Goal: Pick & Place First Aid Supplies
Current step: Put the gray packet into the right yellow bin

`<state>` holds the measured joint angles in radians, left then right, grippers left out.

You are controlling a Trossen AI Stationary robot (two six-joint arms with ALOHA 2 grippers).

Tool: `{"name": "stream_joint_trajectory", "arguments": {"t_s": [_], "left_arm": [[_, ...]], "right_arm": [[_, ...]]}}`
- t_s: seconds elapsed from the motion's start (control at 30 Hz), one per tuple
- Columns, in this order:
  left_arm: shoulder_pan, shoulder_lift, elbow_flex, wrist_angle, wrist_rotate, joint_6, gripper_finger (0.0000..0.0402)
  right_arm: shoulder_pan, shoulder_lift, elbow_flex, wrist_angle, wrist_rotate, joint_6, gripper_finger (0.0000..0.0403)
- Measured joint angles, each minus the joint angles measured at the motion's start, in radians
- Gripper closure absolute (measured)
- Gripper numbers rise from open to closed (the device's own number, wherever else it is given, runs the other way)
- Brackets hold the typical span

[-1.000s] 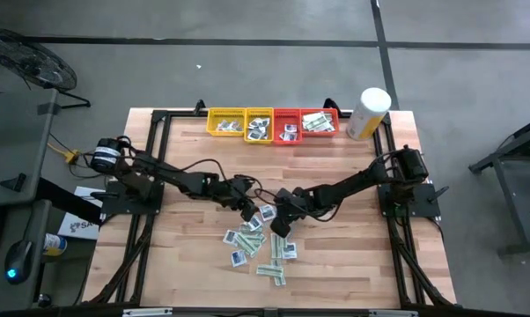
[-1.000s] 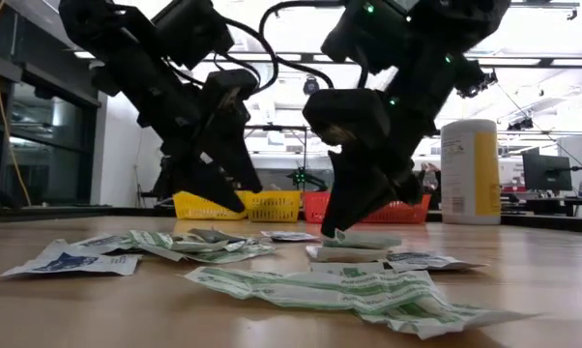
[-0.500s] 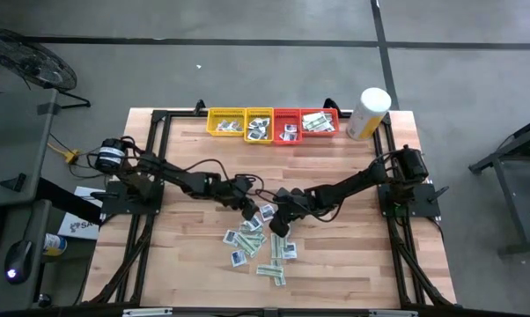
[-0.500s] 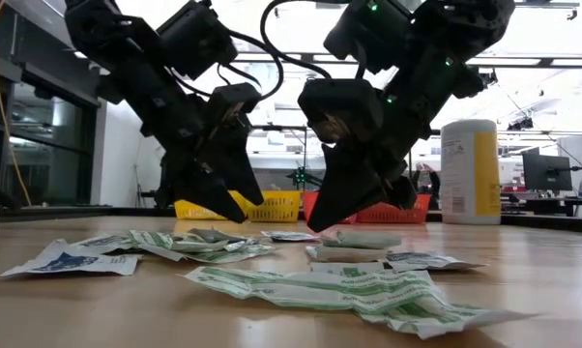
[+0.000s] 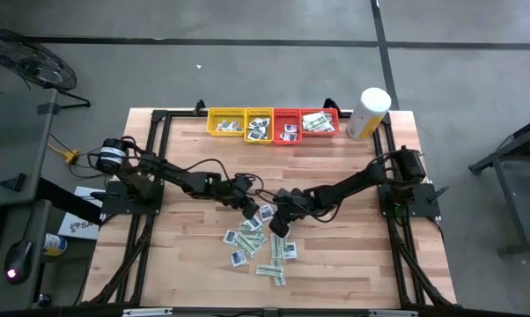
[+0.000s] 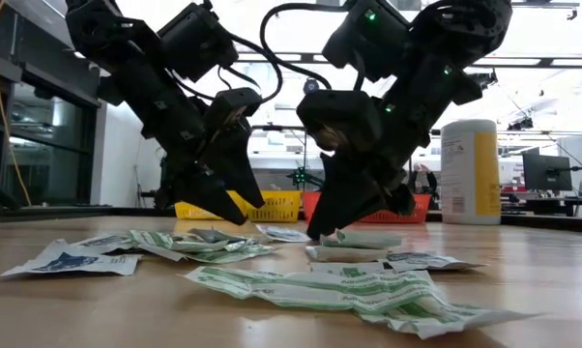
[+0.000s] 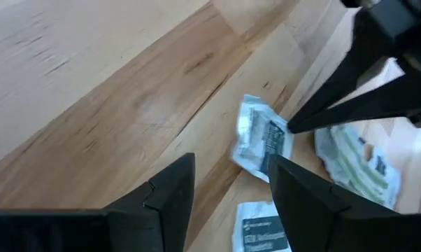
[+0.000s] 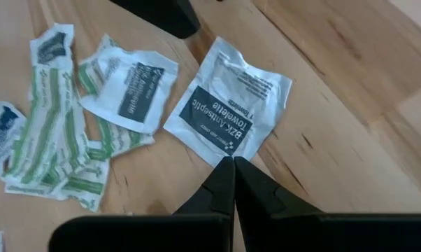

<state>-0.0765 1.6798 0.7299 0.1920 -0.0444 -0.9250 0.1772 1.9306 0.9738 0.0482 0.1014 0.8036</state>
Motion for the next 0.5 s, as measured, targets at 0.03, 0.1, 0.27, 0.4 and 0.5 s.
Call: {"name": "stream_joint_trajectory", "arguments": {"t_s": [0.03,0.1,0.27,0.4,0.5], "left_arm": [[0.000,0.000,0.000,-0.002,0.000,-0.006,0.0220],[0.000,0.005,0.000,0.005,0.000,-0.026,0.0220],[0.000,0.043,0.000,0.051,0.006,-0.090,0.0220],[0.000,0.071,0.001,0.088,0.006,-0.141,0.0221],[0.000,0.082,0.002,0.106,0.009,-0.157,0.0221]], "right_arm": [[0.001,0.005,0.000,0.002,-0.002,0.000,0.0403],[0.002,0.011,0.001,0.002,0.002,0.000,0.0403],[0.002,0.012,0.001,-0.003,0.004,-0.002,0.0403],[0.002,0.013,0.000,-0.006,0.003,-0.004,0.0403],[0.002,0.014,0.000,-0.006,0.002,-0.003,0.0403]]}}
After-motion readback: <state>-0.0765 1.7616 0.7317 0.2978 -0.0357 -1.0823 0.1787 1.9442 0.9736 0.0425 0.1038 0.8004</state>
